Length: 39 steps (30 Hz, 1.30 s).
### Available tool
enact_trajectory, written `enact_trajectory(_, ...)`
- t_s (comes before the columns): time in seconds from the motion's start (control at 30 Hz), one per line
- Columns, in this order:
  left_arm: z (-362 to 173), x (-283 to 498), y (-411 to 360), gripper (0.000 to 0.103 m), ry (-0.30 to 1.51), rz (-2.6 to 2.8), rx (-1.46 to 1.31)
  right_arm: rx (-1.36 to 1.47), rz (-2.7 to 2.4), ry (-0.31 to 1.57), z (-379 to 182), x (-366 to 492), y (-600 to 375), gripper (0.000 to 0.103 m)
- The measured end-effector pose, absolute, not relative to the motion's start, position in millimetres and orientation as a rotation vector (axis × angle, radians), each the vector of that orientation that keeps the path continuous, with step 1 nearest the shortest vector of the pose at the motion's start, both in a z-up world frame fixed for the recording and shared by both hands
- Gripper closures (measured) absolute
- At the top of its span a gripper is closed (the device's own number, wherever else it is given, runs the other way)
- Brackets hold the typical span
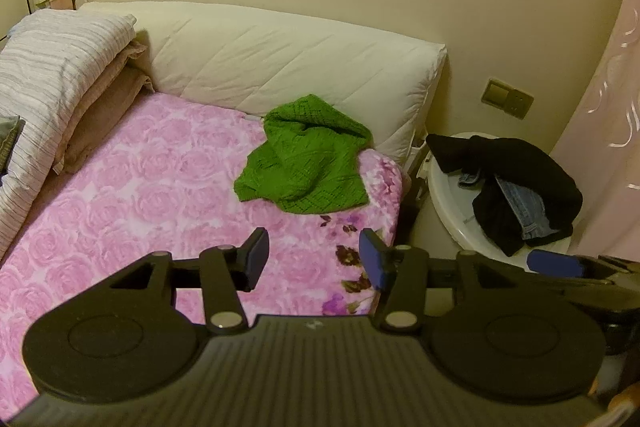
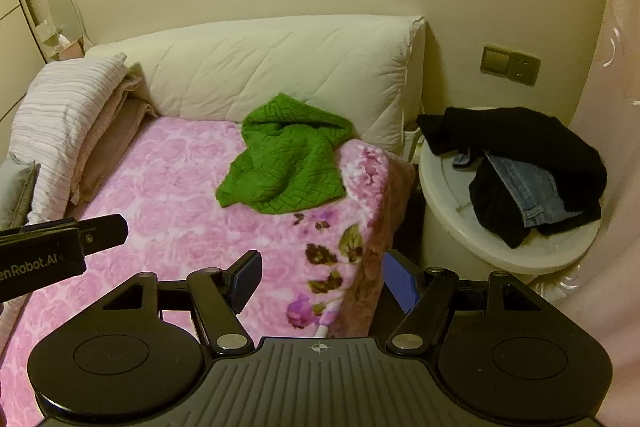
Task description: Fold clothes
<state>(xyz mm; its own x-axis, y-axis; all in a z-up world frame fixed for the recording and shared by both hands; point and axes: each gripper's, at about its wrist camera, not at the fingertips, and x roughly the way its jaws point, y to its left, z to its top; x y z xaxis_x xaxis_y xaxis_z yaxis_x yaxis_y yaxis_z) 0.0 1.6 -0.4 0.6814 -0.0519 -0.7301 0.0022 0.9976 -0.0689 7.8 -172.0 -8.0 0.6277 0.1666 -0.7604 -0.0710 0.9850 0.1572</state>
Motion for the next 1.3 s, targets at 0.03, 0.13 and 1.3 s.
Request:
enact_trajectory(0.03,-0.9,0.0,3.4,0.057,0.822,-0.030,-0.065,0.113,0.135,0.880,-9.5,5.7,-171.5,0.033)
enact_trajectory(0.13,-2.3,0.0,8.9,0.057,0.824,-0.030,-0.066,0.107,0.129,0.877,-11.2,3.3,-169.9,0.033)
enact_trajectory(1.3,-17.6,-10.0,67.6,0.057,0.835,-0.106,-0.119,0.022,0.051,0.825,6.7,-13.7,-109.7,0.033)
